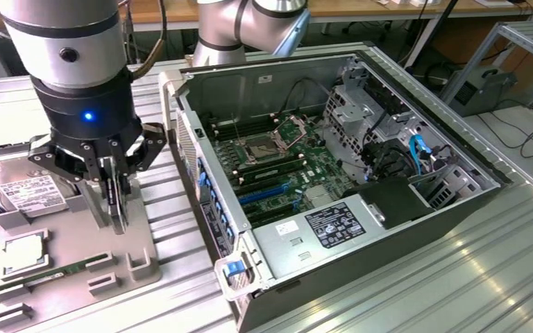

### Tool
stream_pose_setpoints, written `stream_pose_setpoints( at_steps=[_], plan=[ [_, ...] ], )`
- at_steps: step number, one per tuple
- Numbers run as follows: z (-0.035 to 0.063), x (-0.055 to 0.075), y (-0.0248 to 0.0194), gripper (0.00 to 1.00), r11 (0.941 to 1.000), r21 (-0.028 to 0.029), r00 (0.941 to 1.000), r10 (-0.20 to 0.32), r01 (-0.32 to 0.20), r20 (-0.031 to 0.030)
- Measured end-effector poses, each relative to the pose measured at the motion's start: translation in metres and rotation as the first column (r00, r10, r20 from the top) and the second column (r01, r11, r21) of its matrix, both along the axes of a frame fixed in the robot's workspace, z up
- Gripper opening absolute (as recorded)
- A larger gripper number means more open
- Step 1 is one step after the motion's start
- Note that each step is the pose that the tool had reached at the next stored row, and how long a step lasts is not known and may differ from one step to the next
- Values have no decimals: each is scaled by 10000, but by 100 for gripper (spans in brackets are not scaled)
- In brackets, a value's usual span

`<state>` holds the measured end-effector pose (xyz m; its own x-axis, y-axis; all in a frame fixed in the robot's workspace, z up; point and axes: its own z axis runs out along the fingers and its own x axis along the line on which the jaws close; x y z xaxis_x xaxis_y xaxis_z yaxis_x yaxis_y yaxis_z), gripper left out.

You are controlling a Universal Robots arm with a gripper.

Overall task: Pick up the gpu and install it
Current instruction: 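Pick up the gpu and move the gpu toward the slot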

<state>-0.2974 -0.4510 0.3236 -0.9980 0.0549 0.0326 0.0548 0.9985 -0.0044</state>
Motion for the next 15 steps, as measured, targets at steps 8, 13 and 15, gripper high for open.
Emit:
stream_pose_setpoints(
  at_steps=[8,13,15],
  plan=[
    [452,0,0,28,9999,104,10000,0,0,0],
    [571,0,0,28,9999,105,10000,0,0,1],
    [587,0,0,28,9999,104,10000,0,0,0]
  ],
)
